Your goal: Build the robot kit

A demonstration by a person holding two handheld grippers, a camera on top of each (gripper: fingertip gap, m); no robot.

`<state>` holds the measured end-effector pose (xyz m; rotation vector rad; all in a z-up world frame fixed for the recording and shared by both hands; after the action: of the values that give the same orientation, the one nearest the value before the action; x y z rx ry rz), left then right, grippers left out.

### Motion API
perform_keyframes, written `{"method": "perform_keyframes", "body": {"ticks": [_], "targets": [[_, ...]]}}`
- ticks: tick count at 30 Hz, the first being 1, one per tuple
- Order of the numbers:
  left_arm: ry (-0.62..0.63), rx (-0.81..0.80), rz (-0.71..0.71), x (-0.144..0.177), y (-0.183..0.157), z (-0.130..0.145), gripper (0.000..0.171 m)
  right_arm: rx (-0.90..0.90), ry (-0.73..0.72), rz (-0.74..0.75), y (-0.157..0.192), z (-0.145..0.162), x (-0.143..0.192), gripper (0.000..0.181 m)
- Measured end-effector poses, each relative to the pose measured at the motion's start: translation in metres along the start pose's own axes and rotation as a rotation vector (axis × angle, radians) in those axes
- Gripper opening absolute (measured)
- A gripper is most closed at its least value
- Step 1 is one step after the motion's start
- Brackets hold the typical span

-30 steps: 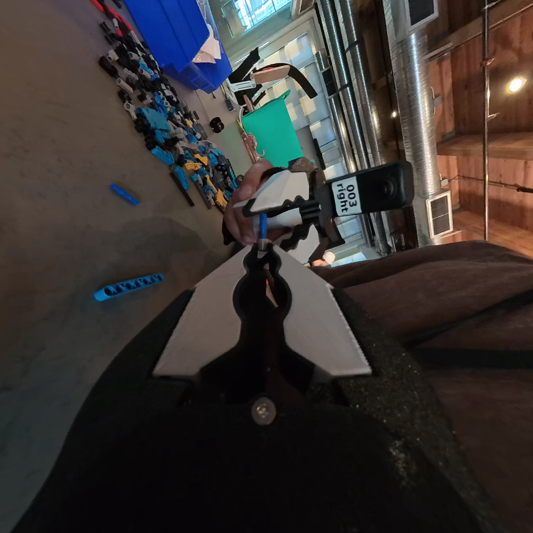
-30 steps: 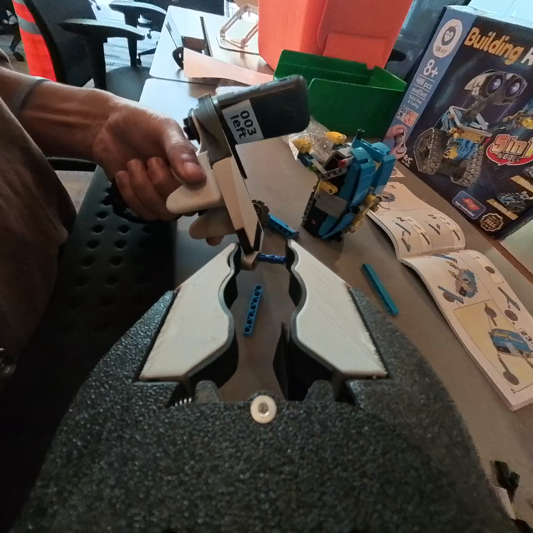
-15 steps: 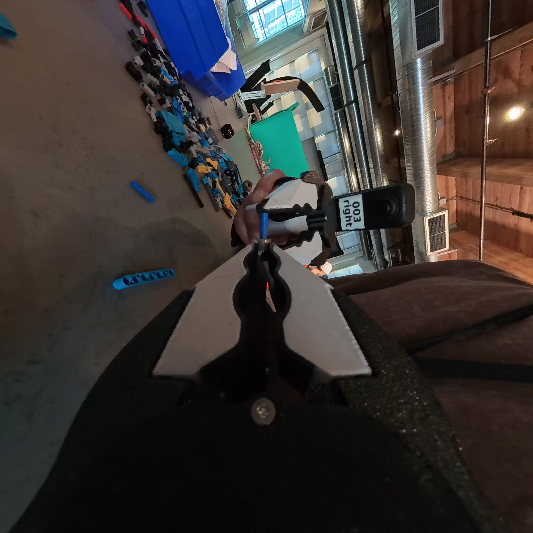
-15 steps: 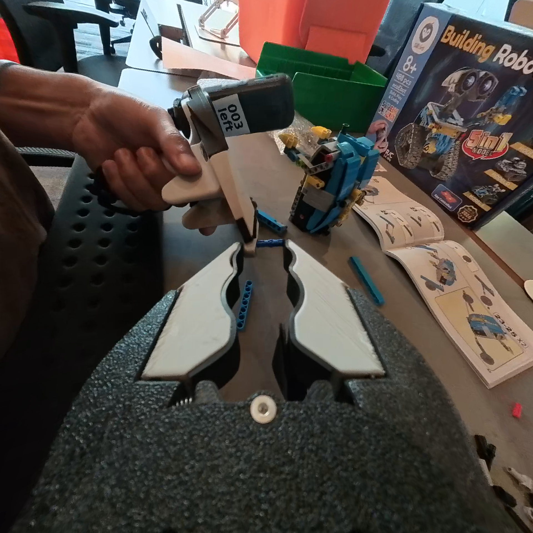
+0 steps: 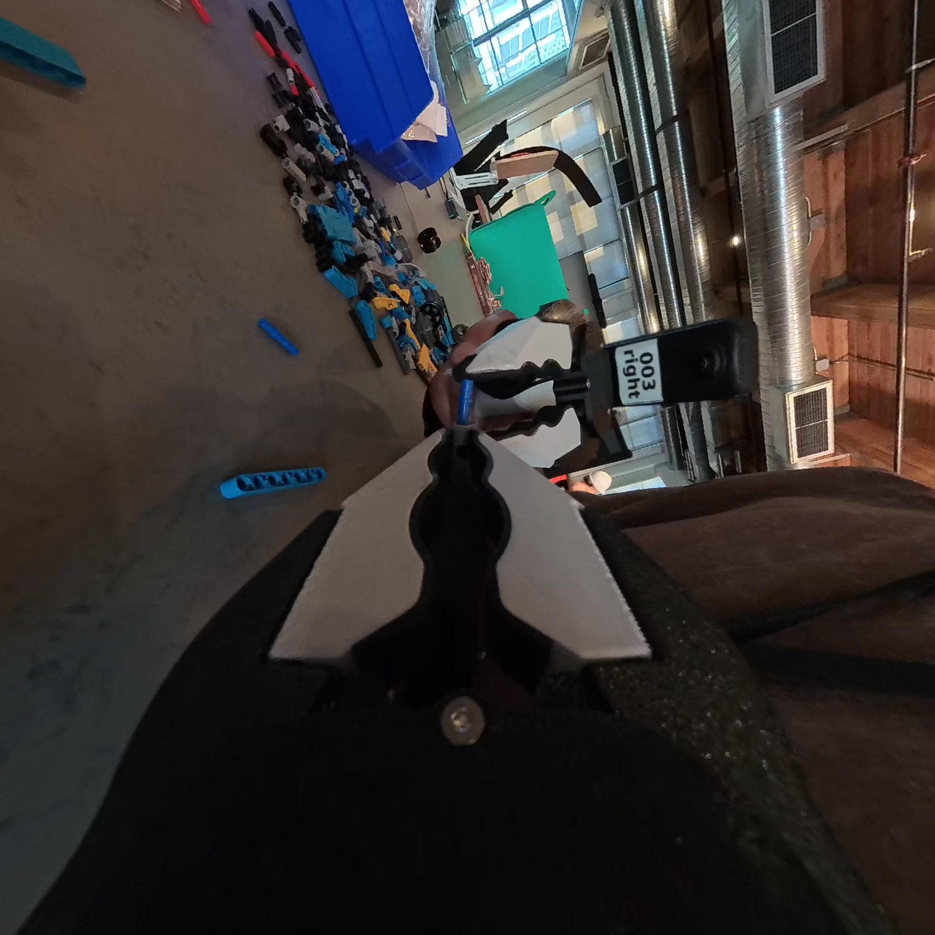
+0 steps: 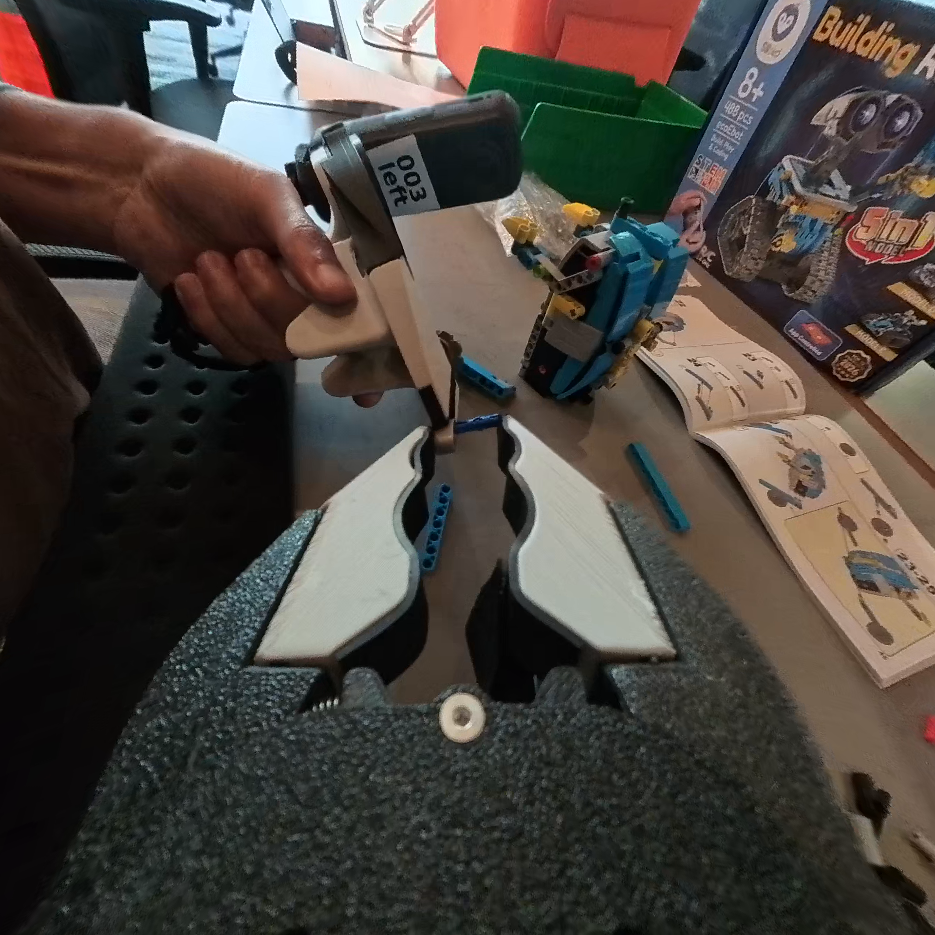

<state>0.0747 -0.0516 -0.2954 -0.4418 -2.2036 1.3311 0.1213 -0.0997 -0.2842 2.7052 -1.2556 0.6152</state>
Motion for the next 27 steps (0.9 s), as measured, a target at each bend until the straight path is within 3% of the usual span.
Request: {"method": "perform_keyframes", "body": {"ticks": [7, 15, 27], "targets": [[0.024, 0.001, -0.040, 0.001, 0.005, 0.006, 0.004, -0.011, 0.004, -0.027, 0.004, 0.007, -0.005, 0.026], [0.106, 0.008, -0.133, -0.006, 0.020, 0.012, 0.004, 0.074, 0.199, -0.026, 0.004, 0.023, -0.015, 0.027], [0.096, -0.024, -0.203, -0.009, 0.028, 0.016, 0.003, -0.006, 0.180, -0.029, 0.007, 0.035, -0.021, 0.024]]}}
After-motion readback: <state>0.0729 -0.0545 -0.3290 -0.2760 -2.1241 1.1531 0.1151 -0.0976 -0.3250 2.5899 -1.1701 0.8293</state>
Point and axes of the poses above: each gripper's, where its closed fingertips meet, x back along the fingers, z out of its underside, y = z × x across the jaws, the point moved 4 cm from there along x, back along the fingers, and after that the axes turned 13 degrees about -z, right-handed, at the moved point
